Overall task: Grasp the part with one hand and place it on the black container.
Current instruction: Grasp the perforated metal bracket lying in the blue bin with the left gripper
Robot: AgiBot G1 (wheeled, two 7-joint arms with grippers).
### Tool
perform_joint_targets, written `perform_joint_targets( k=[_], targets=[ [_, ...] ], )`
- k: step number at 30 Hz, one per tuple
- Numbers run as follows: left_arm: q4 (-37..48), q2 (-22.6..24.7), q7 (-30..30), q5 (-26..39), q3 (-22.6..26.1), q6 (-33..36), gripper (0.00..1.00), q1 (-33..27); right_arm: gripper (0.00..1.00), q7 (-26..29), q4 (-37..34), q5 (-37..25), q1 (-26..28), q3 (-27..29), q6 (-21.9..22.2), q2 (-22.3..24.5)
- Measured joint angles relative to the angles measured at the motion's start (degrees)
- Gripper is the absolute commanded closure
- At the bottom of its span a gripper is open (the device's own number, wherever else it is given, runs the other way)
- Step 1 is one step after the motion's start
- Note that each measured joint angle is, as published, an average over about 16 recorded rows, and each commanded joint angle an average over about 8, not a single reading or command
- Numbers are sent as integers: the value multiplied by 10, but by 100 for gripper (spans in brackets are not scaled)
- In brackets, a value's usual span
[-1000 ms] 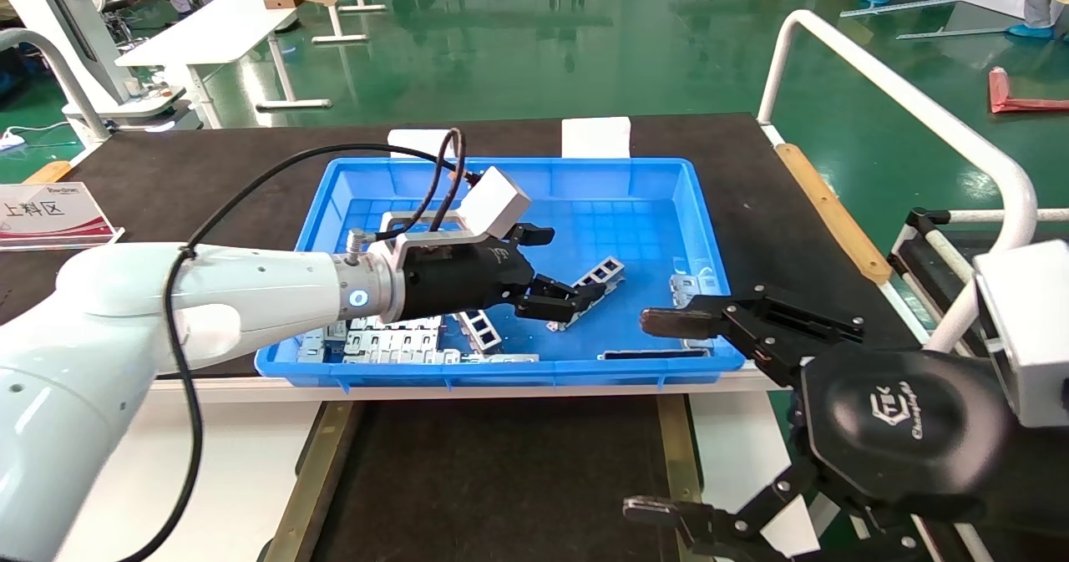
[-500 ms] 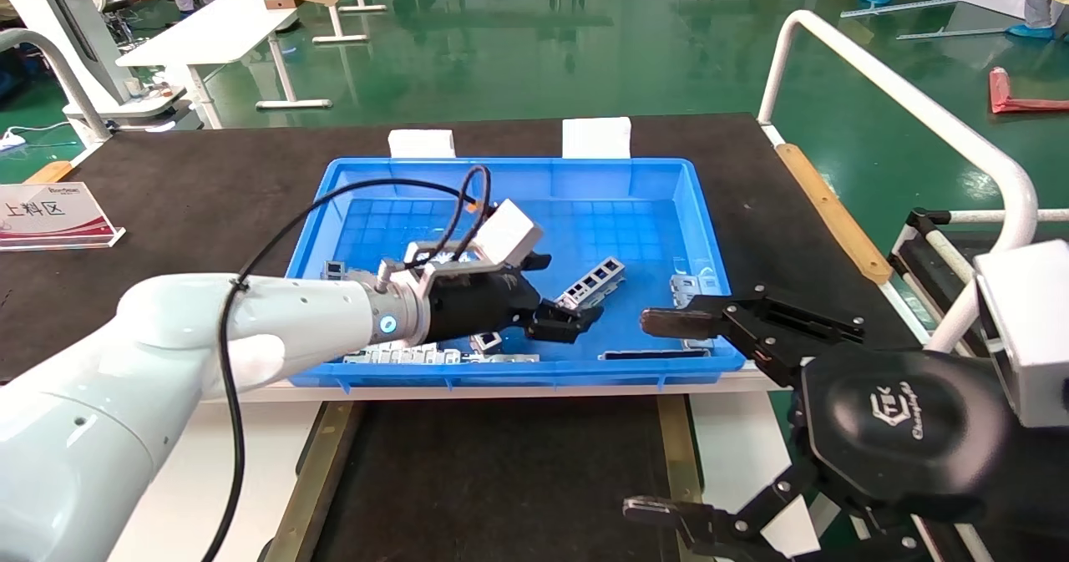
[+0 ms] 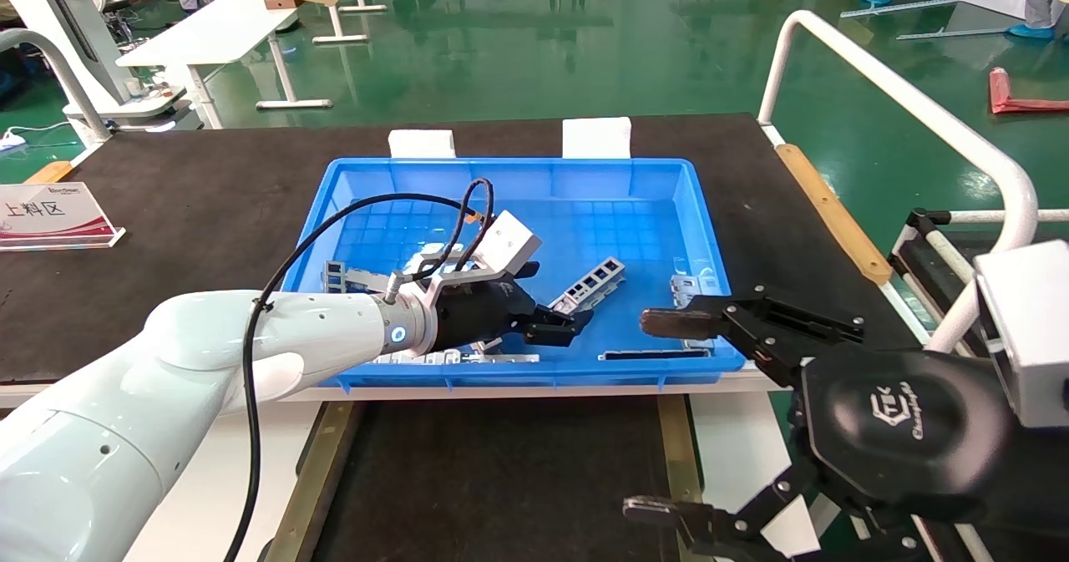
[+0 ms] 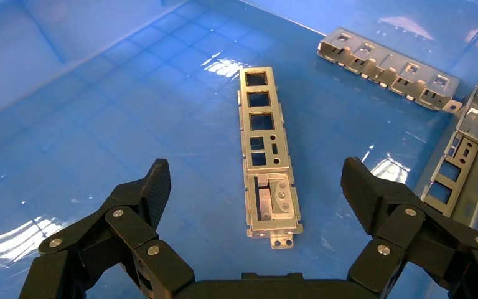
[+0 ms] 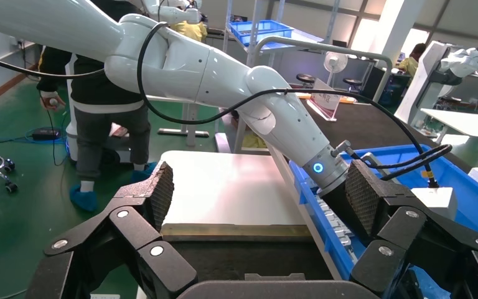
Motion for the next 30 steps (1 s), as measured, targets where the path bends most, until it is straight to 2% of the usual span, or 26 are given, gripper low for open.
perform_joint_targets(
  k=[1,13,30],
  targets=[
    [-1,0,-2,-4,5,-3,100,0,100,0,0,0,0,0,0,0],
    [3,-2,-8,-48,52,-24,100,0,100,0,0,0,0,0,0,0],
    [16,-3,3,-99,95,-28,100,-5,100,0,0,0,0,-1,0,0]
  ],
)
